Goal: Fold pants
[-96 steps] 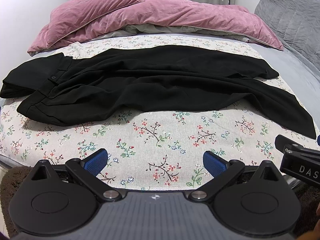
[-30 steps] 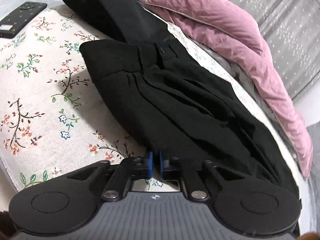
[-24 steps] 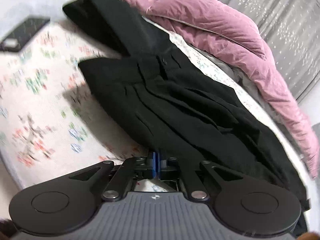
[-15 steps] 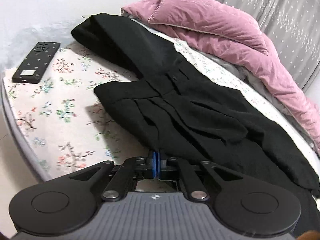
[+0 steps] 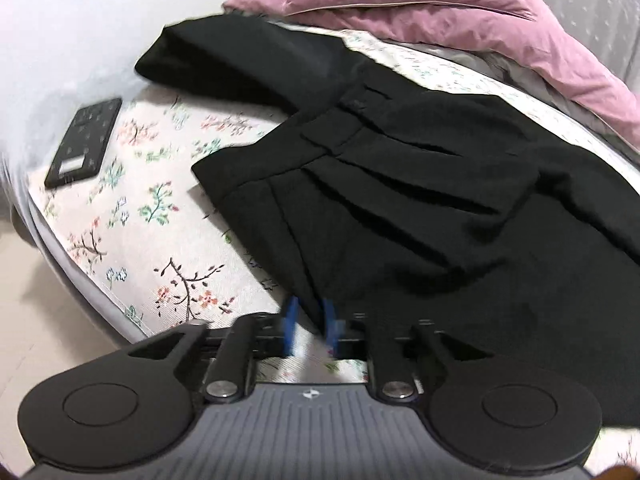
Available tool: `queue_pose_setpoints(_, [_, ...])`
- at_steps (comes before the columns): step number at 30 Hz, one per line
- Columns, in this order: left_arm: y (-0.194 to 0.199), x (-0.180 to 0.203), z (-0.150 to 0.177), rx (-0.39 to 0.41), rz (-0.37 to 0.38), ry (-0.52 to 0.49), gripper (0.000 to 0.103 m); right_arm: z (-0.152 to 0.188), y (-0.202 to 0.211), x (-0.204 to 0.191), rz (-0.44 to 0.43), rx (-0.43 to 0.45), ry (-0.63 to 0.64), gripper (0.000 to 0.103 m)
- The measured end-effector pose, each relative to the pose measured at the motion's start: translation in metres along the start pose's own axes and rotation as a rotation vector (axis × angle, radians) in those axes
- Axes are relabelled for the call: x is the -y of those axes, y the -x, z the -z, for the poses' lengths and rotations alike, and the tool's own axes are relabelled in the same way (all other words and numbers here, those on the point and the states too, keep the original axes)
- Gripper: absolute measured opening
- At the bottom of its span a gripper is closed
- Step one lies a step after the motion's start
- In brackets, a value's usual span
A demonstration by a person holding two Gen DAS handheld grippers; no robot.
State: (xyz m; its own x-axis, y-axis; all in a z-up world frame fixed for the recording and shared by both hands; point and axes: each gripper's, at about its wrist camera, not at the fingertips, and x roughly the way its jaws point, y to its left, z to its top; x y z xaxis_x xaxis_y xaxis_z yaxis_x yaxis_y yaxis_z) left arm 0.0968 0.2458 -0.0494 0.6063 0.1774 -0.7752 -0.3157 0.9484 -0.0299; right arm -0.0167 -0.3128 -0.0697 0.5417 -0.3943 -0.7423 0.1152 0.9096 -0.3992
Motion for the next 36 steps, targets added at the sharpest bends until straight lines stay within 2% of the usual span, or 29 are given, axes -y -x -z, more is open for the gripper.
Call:
queue_pose_setpoints(1, [0.005, 0.001, 0.0, -0.001, 0.018, -0.001, 0.071, -0.001, 0.004, 0.005, -0.022, -0.001, -0.024, 0.02])
queue_pose_setpoints(3, [0.016, 0.011, 0.002, 0.014, 0.052, -0.025, 0.077, -0.002, 0.015, 0.018, -0.086, 0.016, -0.096, 0.041])
queue_pose_setpoints(5, [0.027, 0.027, 0.004, 0.032, 0.061, -0.079, 0.084, -0.005, 0.026, 0.031, -0.131, 0.042, -0.161, 0.057])
queue_pose_setpoints(6, [0.033, 0.036, 0.005, 0.049, 0.071, -0.103, 0.088, -0.009, 0.03, 0.038, -0.15, 0.061, -0.189, 0.059])
queue_pose_setpoints(12, [0.041, 0.102, -0.001, 0.084, 0.203, -0.225, 0.1, -0.042, 0.025, 0.068, -0.218, 0.142, -0.339, 0.059])
queue_pose_setpoints(15, [0.032, 0.144, -0.006, 0.089, 0.26, -0.288, 0.103, -0.064, 0.005, 0.073, -0.2, 0.167, -0.383, 0.059])
queue_pose_setpoints(19, [0.012, 0.198, -0.016, 0.113, 0.35, -0.349, 0.103, -0.088, -0.025, 0.073, -0.229, 0.17, -0.439, 0.058])
queue_pose_setpoints(25, [-0.035, 0.263, -0.037, 0.168, 0.439, -0.388, 0.103, -0.143, -0.075, 0.056, -0.206, 0.192, -0.41, 0.053])
queue_pose_setpoints(27, [-0.052, 0.275, -0.044, 0.181, 0.454, -0.393, 0.103, -0.163, -0.092, 0.05, -0.201, 0.208, -0.406, 0.046])
queue_pose_setpoints(32, [-0.077, 0.296, -0.04, 0.235, 0.483, -0.394, 0.103, -0.211, -0.133, 0.033, -0.22, 0.229, -0.409, 0.04])
queue_pose_setpoints(36, [-0.09, 0.297, -0.036, 0.19, 0.468, -0.402, 0.103, -0.235, -0.173, 0.02, -0.188, 0.177, -0.394, 0.035])
